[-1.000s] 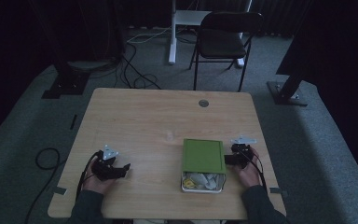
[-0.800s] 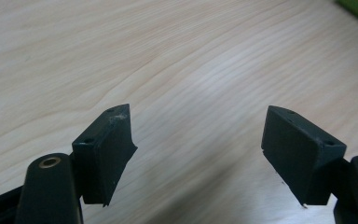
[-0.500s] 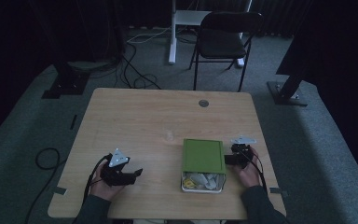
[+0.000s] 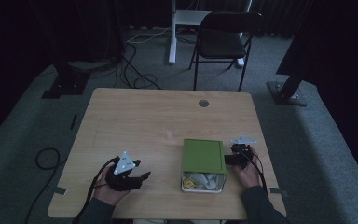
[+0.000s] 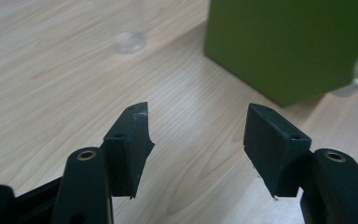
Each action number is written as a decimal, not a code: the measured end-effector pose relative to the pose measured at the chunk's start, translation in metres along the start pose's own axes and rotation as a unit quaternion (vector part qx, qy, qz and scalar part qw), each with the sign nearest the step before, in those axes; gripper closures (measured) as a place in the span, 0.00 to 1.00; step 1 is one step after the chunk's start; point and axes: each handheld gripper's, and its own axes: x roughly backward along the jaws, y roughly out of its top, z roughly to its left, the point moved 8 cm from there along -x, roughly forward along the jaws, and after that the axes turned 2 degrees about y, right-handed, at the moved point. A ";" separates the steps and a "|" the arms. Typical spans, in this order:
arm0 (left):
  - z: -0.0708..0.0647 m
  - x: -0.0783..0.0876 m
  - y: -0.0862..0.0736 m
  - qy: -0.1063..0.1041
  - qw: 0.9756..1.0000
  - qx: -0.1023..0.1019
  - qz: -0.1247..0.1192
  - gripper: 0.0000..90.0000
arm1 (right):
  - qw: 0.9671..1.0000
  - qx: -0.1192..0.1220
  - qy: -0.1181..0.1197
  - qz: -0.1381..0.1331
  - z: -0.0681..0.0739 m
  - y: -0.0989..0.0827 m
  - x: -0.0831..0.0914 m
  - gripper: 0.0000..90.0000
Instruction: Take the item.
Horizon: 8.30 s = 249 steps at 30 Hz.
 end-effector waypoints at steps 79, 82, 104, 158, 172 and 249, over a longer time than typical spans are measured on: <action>-0.146 -0.073 0.040 -0.153 0.978 -0.141 0.025 0.72 | 1.000 -0.001 -0.001 0.001 0.000 0.000 0.001 0.14; -0.147 -0.074 0.041 -0.149 0.978 -0.143 0.021 0.72 | 1.000 -0.001 -0.001 0.001 0.000 0.000 0.001 0.14; -0.157 -0.084 0.040 -0.145 0.978 -0.147 0.029 0.65 | 1.000 -0.001 -0.001 0.001 0.000 -0.001 0.001 0.14; -0.153 -0.076 0.086 -0.124 0.979 -0.164 -0.010 0.60 | 1.000 -0.001 -0.001 0.001 0.000 0.000 0.001 0.14; -0.151 -0.078 0.082 -0.106 0.978 -0.181 0.020 0.69 | 1.000 -0.001 -0.001 0.001 0.000 -0.001 0.001 0.14; -0.120 -0.030 0.110 -0.160 0.977 -0.143 -0.007 1.00 | 1.000 -0.001 -0.001 0.000 0.000 0.000 0.001 0.14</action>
